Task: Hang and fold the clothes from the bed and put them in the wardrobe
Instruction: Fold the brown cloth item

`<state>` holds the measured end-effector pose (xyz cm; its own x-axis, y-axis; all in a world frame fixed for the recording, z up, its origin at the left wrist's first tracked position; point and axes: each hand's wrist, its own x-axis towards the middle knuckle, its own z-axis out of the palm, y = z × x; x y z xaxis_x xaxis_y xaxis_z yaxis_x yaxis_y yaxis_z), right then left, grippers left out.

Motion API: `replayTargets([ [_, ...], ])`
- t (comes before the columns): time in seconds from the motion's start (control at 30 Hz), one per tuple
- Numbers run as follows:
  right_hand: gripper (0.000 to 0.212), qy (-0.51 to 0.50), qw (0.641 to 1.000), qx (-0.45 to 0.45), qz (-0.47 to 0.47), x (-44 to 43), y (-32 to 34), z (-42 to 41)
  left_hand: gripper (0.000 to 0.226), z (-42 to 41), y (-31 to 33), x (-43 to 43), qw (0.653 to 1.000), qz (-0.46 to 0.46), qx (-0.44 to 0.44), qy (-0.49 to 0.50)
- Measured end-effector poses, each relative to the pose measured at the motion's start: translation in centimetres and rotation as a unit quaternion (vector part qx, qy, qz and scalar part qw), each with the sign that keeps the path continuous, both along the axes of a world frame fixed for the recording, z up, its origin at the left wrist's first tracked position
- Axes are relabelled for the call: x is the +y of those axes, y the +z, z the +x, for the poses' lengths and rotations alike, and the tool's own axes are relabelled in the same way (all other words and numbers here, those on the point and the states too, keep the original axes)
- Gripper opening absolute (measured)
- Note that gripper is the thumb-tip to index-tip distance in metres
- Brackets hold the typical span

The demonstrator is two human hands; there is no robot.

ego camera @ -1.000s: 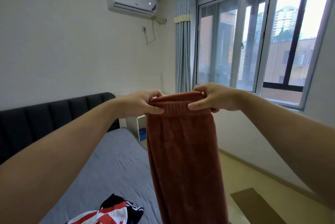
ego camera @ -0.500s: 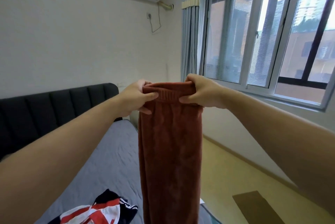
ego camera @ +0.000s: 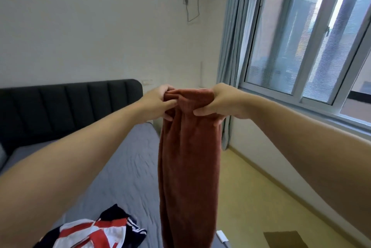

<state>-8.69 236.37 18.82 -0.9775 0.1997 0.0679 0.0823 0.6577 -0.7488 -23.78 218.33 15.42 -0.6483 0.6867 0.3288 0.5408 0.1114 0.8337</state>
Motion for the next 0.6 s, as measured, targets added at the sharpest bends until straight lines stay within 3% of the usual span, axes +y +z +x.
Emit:
replayTargets([
  [0.07,0.039,-0.021,0.999,0.030,0.014,1.7,-0.2,-1.3,0.037,-0.6,0.1,1.2,0.999,0.036,-0.003,0.021],
  [0.13,0.044,0.041,0.998,-0.016,-0.034,3.5,0.1,-2.3,0.037,-0.9,0.2,2.3,0.998,0.047,-0.014,0.032],
  [0.2,0.040,0.112,0.988,-0.086,-0.056,5.7,0.4,-3.3,0.035,-0.9,0.0,3.5,0.999,-0.017,-0.039,0.012],
  [0.33,0.028,0.076,0.996,-0.032,0.038,10.4,-0.2,-5.8,0.033,-0.7,-0.3,5.3,0.996,-0.011,-0.033,0.085],
  [0.43,0.029,0.188,0.974,-0.127,-0.002,13.2,-0.7,-6.6,0.029,0.0,-0.3,6.2,0.993,-0.069,-0.035,0.085],
  [0.53,0.030,0.186,0.981,-0.053,0.000,15.6,-1.4,-8.0,0.025,0.5,-0.9,7.5,0.989,-0.011,-0.048,0.143],
  [0.6,0.026,0.240,0.965,-0.100,-0.005,16.6,-1.8,-8.4,0.023,1.1,-1.4,8.3,0.985,-0.022,-0.049,0.162],
])
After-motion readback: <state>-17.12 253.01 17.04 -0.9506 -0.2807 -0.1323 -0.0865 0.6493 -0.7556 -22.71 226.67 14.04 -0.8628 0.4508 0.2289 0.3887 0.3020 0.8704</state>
